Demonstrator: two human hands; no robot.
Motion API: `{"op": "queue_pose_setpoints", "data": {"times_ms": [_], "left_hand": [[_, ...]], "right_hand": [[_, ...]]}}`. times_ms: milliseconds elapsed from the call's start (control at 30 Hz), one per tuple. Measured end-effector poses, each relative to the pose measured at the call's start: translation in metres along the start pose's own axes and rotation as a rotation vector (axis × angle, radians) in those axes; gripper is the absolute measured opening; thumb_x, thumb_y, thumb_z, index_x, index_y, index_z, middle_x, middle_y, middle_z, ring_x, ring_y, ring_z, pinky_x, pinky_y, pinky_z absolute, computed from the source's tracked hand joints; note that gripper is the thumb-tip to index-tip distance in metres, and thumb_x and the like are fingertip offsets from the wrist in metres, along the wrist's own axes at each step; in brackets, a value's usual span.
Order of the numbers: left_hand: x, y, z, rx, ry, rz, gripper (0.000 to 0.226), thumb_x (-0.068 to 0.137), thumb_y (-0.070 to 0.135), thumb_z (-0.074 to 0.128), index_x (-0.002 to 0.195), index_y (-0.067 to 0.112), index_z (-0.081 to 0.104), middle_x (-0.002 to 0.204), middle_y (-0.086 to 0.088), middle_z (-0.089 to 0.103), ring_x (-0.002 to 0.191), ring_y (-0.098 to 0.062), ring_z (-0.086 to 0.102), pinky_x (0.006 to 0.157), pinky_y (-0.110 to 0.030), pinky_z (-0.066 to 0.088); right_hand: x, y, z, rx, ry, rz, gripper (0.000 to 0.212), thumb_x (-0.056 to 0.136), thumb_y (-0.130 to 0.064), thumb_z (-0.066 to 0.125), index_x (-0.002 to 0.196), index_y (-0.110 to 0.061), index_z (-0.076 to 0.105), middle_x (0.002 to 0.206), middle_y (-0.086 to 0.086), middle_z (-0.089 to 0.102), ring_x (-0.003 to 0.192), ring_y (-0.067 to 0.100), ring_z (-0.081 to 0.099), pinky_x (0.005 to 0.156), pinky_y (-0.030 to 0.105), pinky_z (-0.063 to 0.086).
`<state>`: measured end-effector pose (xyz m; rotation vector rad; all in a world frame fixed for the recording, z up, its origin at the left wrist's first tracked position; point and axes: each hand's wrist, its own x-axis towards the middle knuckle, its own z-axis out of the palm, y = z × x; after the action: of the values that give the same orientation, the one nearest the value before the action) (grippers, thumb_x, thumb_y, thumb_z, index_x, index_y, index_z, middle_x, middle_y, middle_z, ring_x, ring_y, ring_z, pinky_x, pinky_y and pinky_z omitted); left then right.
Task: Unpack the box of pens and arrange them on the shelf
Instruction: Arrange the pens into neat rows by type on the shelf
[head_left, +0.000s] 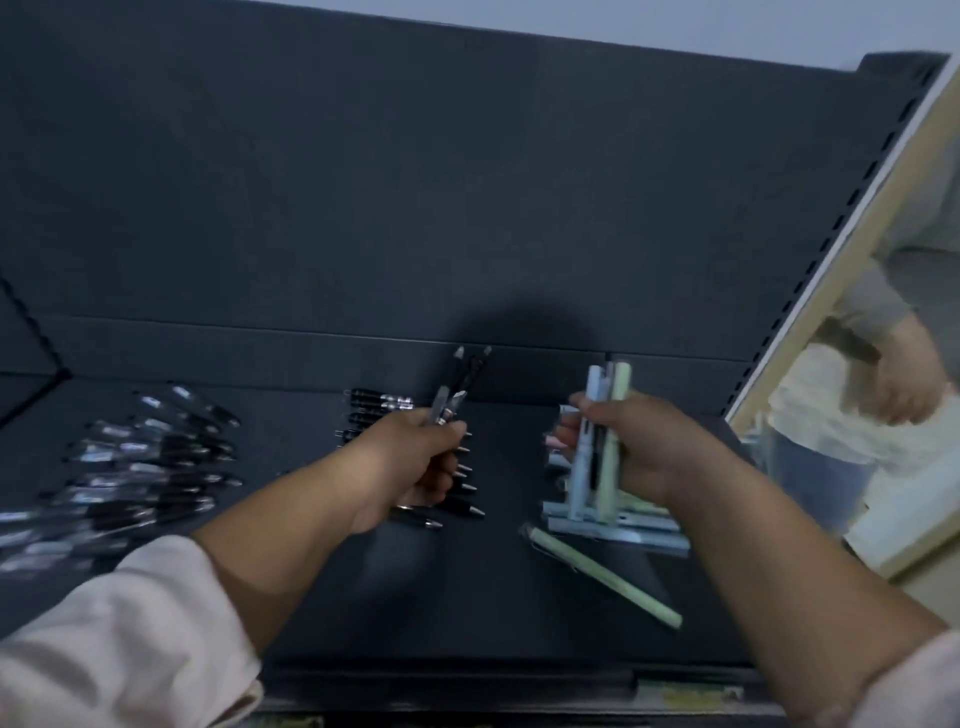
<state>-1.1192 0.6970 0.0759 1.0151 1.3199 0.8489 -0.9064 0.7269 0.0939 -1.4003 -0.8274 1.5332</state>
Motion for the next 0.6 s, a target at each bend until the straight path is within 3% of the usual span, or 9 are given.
{"op": "queue_pose_setpoints", "data": {"times_ms": [133,233,400,600], "left_hand": [[-0.015,-0.006,-0.026,-0.068,0.027,-0.016,0.019,0.098,0.024,0.051,0.109,0.011,0.057,0.082,-0.007,0.062,0.068,-0.02,0.063,0.06,-0.029,0.055],[-0.028,-0.012,-0.054,-0.082,0.061,-0.056,0.028,0.098,0.025,0.051,0.119,0.007,0.056,0.094,-0.011,0.064,0.077,-0.023,0.065,0.068,-0.032,0.059],[-0.052,-0.019,-0.102,-0.157,0.131,-0.071,0.01,0.092,0.015,0.061,0.097,0.011,0.054,0.1,-0.014,0.07,0.079,-0.022,0.07,0.069,-0.031,0.059],[-0.074,-0.027,-0.146,-0.24,0.257,-0.059,0.019,0.086,0.004,0.065,0.088,0.013,0.049,0.083,-0.01,0.069,0.067,-0.016,0.068,0.058,-0.023,0.056]], "right_hand": [[0.004,0.011,0.066,0.19,-0.139,0.125,0.021,0.098,0.003,0.034,0.099,-0.007,0.052,0.093,0.016,0.064,0.084,0.031,0.063,0.078,0.044,0.047],[0.005,0.022,0.112,0.295,-0.196,0.177,0.024,0.097,0.006,0.031,0.102,-0.006,0.052,0.101,0.019,0.064,0.086,0.032,0.064,0.076,0.047,0.047],[0.001,0.038,0.176,0.381,-0.32,0.232,0.019,0.098,0.003,0.038,0.105,-0.008,0.052,0.104,0.017,0.067,0.089,0.031,0.065,0.084,0.047,0.047],[-0.008,0.057,0.242,0.349,-0.442,0.28,0.019,0.098,-0.002,0.046,0.11,-0.011,0.056,0.107,0.012,0.069,0.1,0.028,0.065,0.078,0.043,0.053]]}}
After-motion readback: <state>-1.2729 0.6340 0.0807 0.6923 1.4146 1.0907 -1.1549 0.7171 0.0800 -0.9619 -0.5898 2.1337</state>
